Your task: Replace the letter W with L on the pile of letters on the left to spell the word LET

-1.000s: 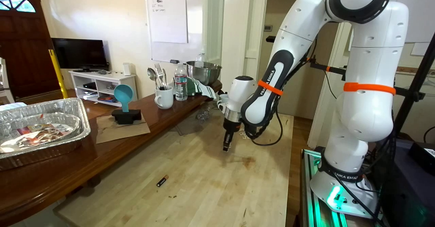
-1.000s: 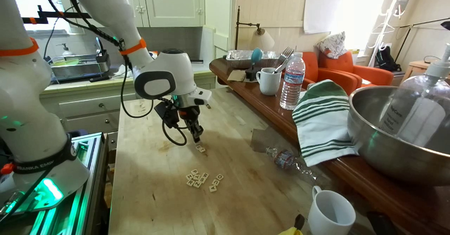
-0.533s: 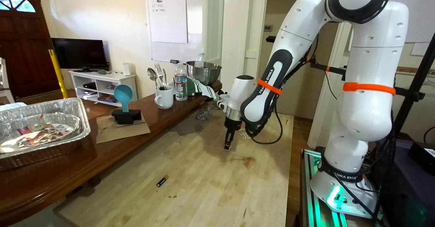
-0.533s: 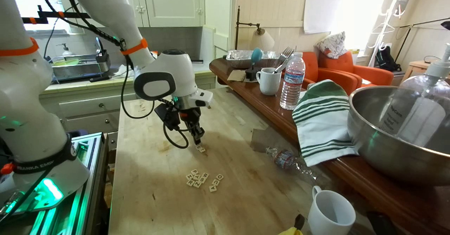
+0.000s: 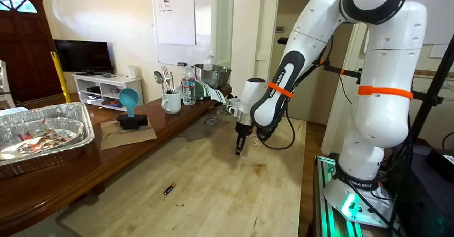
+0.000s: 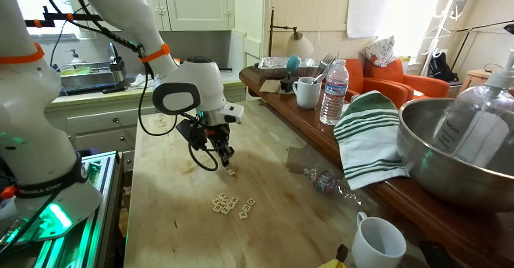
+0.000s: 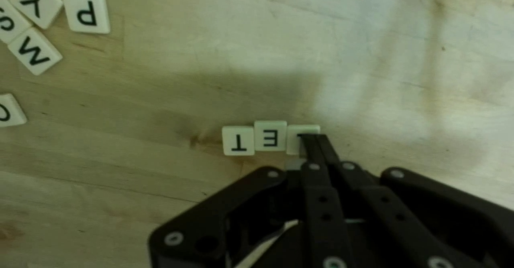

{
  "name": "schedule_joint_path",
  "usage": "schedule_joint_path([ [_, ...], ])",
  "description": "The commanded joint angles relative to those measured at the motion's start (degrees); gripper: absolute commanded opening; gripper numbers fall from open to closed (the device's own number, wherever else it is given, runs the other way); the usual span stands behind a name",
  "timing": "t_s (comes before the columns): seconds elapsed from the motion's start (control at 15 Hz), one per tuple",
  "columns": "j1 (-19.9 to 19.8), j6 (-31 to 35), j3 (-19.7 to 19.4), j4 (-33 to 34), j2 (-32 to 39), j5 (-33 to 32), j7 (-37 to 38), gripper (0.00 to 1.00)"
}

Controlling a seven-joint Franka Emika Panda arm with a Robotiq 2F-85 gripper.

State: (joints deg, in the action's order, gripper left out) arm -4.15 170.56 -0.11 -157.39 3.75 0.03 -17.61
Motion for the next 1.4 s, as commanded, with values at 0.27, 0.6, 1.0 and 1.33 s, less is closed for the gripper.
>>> schedule_joint_path([
  [0.27, -0.88, -3.09, 0.13, 0.03, -0.27, 1.88, -3.05, 0.00],
  [0.6, -0.90, -4.68, 0.64, 0.04, -1.73, 5.08, -4.96, 0.00],
  [1.0, -0.32, -6.23, -0.13, 0.06, -3.16, 5.96, -6.31, 0.00],
  [1.33, -0.20, -6.48, -0.80, 0.06, -3.30, 4.62, -6.32, 0.00],
])
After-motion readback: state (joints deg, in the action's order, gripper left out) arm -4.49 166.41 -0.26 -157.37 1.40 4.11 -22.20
